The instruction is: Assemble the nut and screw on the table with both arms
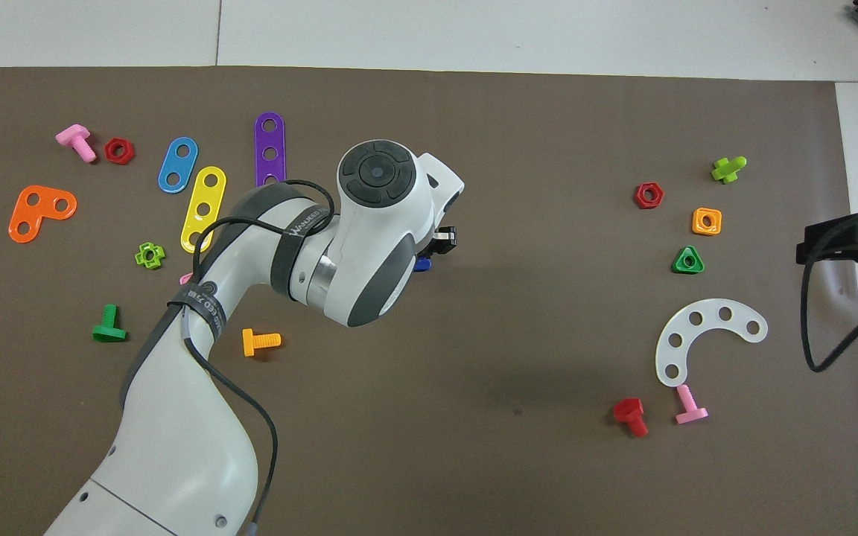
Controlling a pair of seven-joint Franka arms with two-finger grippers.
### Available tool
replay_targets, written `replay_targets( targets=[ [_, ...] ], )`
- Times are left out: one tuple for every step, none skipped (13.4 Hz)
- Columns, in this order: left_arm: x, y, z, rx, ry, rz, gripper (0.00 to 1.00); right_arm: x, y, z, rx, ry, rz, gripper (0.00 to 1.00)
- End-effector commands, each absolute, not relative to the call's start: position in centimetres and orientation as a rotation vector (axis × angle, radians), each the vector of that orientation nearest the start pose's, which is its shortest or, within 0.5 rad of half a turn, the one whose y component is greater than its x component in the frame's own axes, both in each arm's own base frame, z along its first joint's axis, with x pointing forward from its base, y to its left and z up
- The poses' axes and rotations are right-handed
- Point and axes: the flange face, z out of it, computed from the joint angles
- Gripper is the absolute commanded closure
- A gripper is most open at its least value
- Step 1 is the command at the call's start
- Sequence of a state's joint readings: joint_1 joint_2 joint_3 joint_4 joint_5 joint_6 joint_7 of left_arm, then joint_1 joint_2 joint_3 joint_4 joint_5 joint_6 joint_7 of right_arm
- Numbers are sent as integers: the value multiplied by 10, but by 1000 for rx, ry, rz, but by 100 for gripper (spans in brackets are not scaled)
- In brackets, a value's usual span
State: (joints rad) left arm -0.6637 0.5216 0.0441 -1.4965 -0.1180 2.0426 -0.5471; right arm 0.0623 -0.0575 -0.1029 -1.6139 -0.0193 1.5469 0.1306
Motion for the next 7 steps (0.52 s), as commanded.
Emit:
replay_targets(
  targets=[
    [565,-425,370,-3227,30,51,76,526,-29,633,-3133,243,13,0],
    [564,-426,368,-3225,34,49,76,526,-29,634,-3133,243,13,0],
    [565,-426,363,-3224,33,48,76,526,-29,634,-3133,243,10,0],
    [565,-426,360,-3220,34,52,76,526,-29,634,-3133,243,10,0],
    [565,-426,359,-3219,33,54,76,526,-29,634,-3133,243,10,0],
    [564,-428,356,-3216,38,60,76,526,-29,633,-3133,243,13,0],
    [563,-430,355,-3215,43,62,77,526,-29,634,-3133,243,10,0]
  ],
)
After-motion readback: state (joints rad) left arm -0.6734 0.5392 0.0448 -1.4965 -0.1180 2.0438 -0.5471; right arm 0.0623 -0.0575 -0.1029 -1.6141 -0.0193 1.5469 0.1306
